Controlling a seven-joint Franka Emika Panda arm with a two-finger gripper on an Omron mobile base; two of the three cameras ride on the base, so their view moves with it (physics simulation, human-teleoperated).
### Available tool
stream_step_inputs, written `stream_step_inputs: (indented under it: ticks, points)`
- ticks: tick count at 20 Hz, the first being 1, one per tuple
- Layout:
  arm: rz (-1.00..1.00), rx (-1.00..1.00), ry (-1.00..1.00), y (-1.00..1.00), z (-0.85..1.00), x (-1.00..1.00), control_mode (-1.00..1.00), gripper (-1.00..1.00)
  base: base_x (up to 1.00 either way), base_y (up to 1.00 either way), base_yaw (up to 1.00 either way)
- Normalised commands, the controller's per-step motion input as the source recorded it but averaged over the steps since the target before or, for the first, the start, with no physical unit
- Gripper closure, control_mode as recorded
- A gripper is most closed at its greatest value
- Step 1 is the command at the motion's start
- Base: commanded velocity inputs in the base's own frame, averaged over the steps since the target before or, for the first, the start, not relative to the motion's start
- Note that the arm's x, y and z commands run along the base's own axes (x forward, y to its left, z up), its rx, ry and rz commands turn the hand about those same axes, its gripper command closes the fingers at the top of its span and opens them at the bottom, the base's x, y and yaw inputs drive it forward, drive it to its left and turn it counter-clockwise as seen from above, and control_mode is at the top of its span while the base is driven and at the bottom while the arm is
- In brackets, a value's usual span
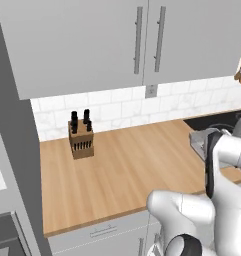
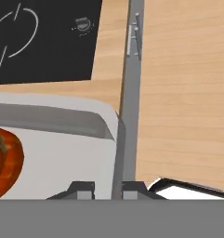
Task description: Take the meat container that has the shrimp and place it on the second highest rack of the freezer. Then take the vegetable container that has the squash and carrot and place it on the highest rack of the freezer.
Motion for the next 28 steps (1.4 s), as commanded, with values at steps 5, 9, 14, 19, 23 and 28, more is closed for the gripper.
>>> stream_step_inputs:
  ticks: [5,9,14,19,23,28]
  points:
    - [-0.09,0.0,0.0,0.42,0.75,-0.29,-1.0,1.0,0.0,0.0,0.0]
    - [-0.13,0.0,0.0,0.62,0.77,-0.37,-1.0,1.0,0.0,0.0,0.0]
    - [-0.02,0.0,0.0,0.93,0.32,-0.48,-1.0,1.0,0.0,0.0,0.0]
    - [0.0,0.01,-0.01,0.75,0.5,-0.21,-1.0,1.0,0.0,0.0,0.0]
    - [-0.02,0.0,0.0,0.83,0.36,0.0,-1.0,1.0,0.0,0.0,0.0]
    - [-0.01,0.0,0.0,0.74,0.24,0.01,-1.0,1.0,0.0,0.0,0.0]
